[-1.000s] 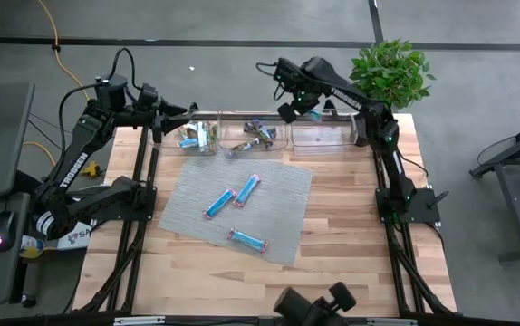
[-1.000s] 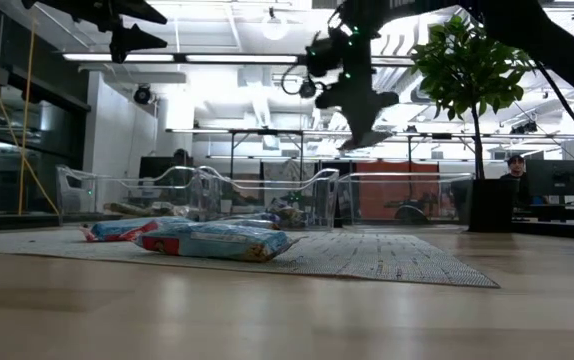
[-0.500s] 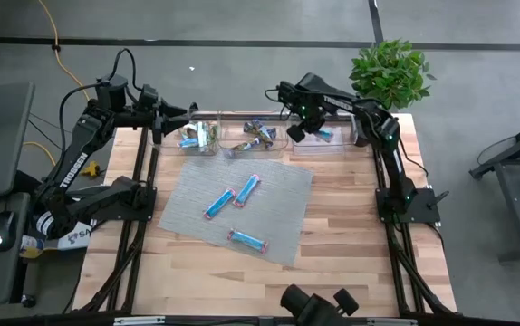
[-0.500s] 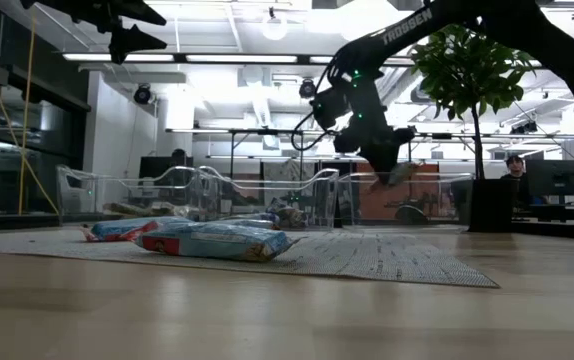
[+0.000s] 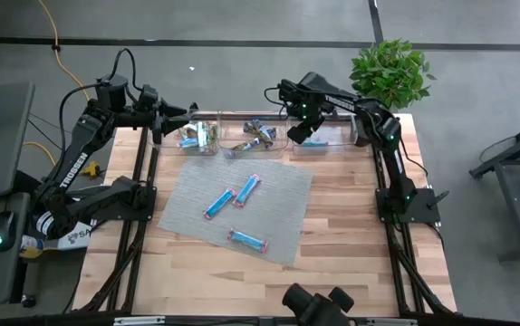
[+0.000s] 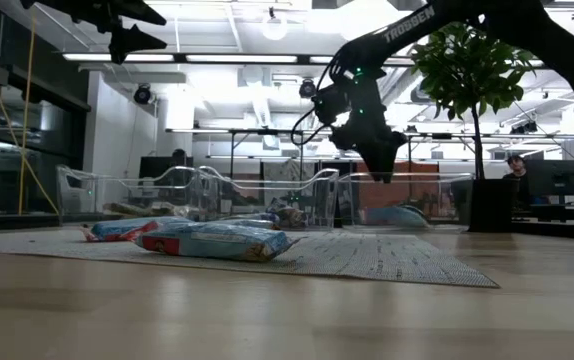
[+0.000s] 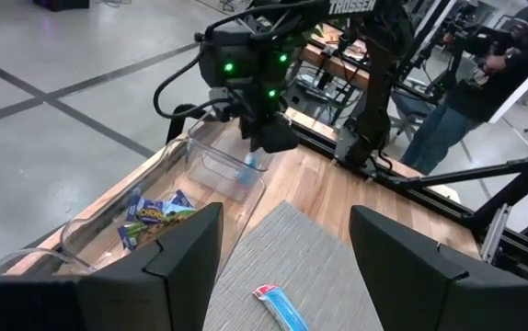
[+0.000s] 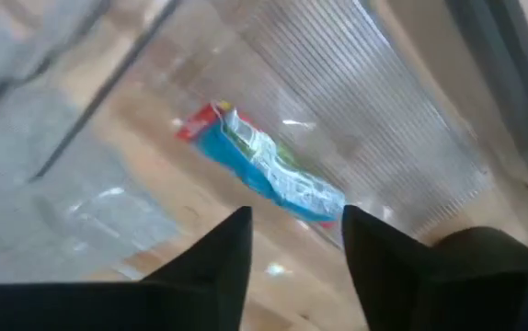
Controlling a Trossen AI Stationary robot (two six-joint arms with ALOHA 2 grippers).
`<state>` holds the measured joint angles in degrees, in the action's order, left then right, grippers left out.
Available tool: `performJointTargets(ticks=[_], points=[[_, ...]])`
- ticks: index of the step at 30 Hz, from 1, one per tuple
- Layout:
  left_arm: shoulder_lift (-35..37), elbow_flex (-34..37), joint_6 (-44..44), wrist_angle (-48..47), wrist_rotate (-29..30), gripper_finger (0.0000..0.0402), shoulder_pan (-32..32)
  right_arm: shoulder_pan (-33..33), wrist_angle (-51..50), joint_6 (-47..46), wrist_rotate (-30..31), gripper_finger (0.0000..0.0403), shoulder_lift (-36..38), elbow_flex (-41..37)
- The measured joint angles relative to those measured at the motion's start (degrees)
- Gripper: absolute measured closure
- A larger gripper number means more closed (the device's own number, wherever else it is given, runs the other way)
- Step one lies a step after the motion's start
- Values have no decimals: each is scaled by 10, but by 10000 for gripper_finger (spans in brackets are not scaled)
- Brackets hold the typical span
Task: Pick and place Granola Bars by type
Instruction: Put the red granola bar into the right transparent bin
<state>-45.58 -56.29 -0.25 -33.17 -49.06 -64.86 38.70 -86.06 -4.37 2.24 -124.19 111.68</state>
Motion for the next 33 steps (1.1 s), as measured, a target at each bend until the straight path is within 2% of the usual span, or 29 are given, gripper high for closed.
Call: performJointTargets(ticks=[4,10,13,16,18,20,23,27,29,33], points=[[0,0,0,0,0,168,0,0,2,23,-51,218,27,0],[0,0,0,0,0,168,0,-9,49,53,-202,210,86,0],[0,0,0,0,0,168,0,-31,128,53,-308,214,119,0],[0,0,0,1,0,168,0,-75,253,50,-354,220,143,0],[0,0,0,1,0,168,0,-115,334,79,-347,223,154,0],[0,0,0,1,0,168,0,-163,397,147,-311,226,157,0],[0,0,0,1,0,168,0,-235,441,273,-192,229,149,1],[0,0,0,1,0,168,0,-309,411,412,-61,231,111,0],[0,0,0,1,0,168,0,-335,381,456,-17,230,86,0],[0,0,-2,1,-2,168,0,-360,348,463,-27,231,34,0]])
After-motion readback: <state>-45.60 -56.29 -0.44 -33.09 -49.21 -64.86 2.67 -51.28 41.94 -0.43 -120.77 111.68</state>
